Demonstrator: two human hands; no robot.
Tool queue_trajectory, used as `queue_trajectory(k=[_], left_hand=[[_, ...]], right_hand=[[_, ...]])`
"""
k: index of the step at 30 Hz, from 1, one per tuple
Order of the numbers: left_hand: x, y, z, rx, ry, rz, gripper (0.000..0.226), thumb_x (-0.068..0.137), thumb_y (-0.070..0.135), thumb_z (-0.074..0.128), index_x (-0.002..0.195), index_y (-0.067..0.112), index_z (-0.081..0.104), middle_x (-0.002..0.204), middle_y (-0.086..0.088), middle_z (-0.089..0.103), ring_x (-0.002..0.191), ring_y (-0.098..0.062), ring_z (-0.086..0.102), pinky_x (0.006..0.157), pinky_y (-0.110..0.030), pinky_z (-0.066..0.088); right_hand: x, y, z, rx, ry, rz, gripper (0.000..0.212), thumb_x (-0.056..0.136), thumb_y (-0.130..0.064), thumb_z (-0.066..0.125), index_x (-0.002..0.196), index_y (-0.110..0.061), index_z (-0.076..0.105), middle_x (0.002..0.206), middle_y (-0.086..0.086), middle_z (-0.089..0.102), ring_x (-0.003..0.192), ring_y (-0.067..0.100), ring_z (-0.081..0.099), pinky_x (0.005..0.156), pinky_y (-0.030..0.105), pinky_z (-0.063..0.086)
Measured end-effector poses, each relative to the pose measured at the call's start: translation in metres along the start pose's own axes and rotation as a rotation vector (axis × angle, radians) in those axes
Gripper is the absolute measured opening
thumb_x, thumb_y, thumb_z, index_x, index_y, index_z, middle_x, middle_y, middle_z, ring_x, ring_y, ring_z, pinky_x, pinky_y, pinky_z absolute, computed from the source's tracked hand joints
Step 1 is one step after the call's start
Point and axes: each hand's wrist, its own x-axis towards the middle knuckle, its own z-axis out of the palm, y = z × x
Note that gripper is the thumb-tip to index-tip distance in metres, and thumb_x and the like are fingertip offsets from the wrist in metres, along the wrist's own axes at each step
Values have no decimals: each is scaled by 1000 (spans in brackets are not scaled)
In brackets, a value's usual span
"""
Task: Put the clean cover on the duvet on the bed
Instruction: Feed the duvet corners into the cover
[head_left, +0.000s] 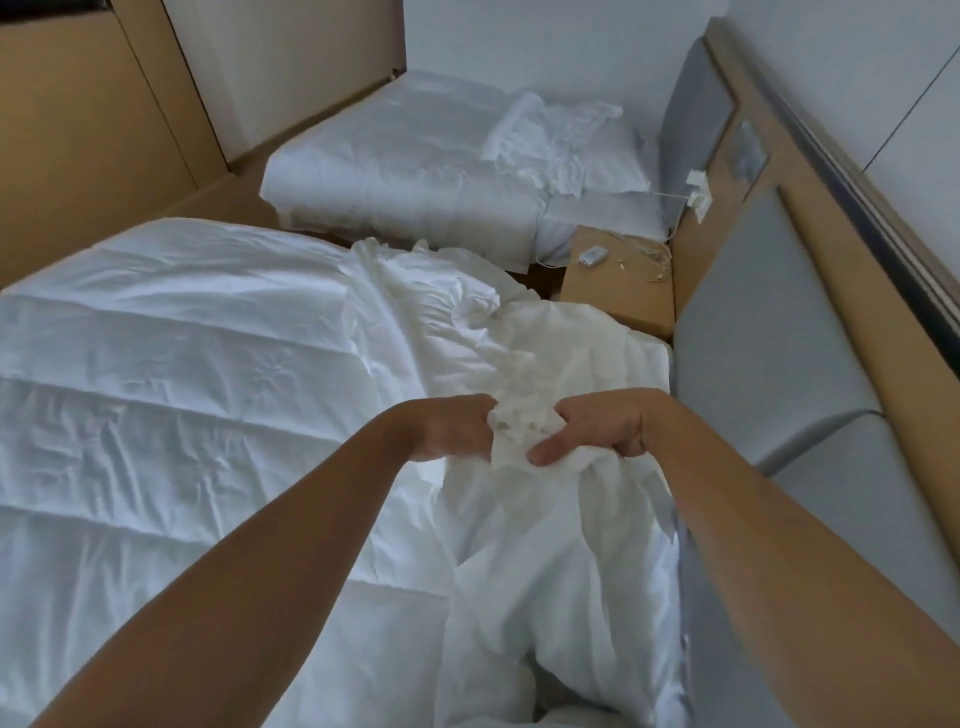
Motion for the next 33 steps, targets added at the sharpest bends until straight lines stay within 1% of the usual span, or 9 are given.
queue_trajectory(k=[5, 13, 16, 19, 21, 24, 27, 30, 33], left_hand=[[-2, -14, 9, -254, -202, -66, 34, 63, 18, 77, 91, 36, 82, 94, 11, 78, 90, -8, 74, 76, -22, 57], [12, -29, 26, -666, -15, 128, 41, 100, 29, 60, 141, 22, 58, 133, -5, 65, 120, -23, 63, 95, -36, 54], [11, -29, 26, -589, 66, 25, 34, 89, 40, 66, 120, 27, 75, 118, -1, 73, 107, -18, 70, 85, -32, 58], [12, -30, 24, -469, 217, -38, 40, 83, 33, 63, 114, 11, 75, 108, -7, 72, 98, -24, 67, 87, -36, 52], [13, -25, 28, -401, 301, -2, 21, 84, 22, 61, 93, 14, 77, 88, -4, 73, 80, -20, 69, 72, -30, 55], [20, -18, 34, -359, 424, 21, 26, 98, 8, 54, 86, 15, 77, 75, 3, 72, 71, -15, 67, 61, -26, 53], [24, -16, 35, -390, 494, 14, 21, 101, 12, 55, 110, 7, 73, 100, -9, 74, 92, -23, 68, 79, -37, 57], [19, -18, 28, -387, 389, -19, 26, 96, 24, 66, 120, 14, 72, 119, -11, 73, 108, -27, 70, 96, -44, 56], [10, -24, 27, -476, 261, -31, 42, 78, 40, 76, 112, 15, 76, 115, -11, 74, 105, -26, 72, 86, -39, 60]], right_hand=[[-1, 10, 1, 70, 155, -71, 50, 59, -55, 92, 90, -18, 82, 104, 9, 77, 92, 21, 74, 78, 32, 59], [17, 27, 21, 420, 348, -184, 54, 67, -59, 78, 101, -18, 81, 108, 9, 77, 99, 24, 74, 85, 40, 59], [17, 33, 21, 448, 321, -152, 63, 54, -64, 82, 97, -18, 82, 103, 6, 78, 92, 22, 76, 73, 34, 60], [11, 49, 18, 548, 113, -98, 80, 47, -70, 90, 108, -20, 80, 115, 7, 75, 105, 24, 72, 79, 36, 60], [8, 57, 20, 509, -12, -71, 83, 40, -66, 93, 106, -19, 80, 119, 9, 73, 110, 25, 71, 84, 38, 59], [9, 52, 30, 366, -41, -120, 51, 59, -42, 97, 105, -24, 80, 118, 7, 74, 109, 24, 71, 86, 38, 59], [14, 50, 35, 495, 83, -210, 35, 79, -23, 84, 114, -20, 77, 125, 11, 71, 113, 28, 69, 89, 40, 58], [15, 53, 33, 696, 158, -266, 33, 80, -20, 77, 112, -12, 78, 122, 15, 71, 107, 29, 71, 83, 39, 59], [13, 49, 31, 665, 222, -303, 20, 81, -19, 72, 97, -17, 83, 109, 9, 76, 96, 22, 75, 73, 30, 60]])
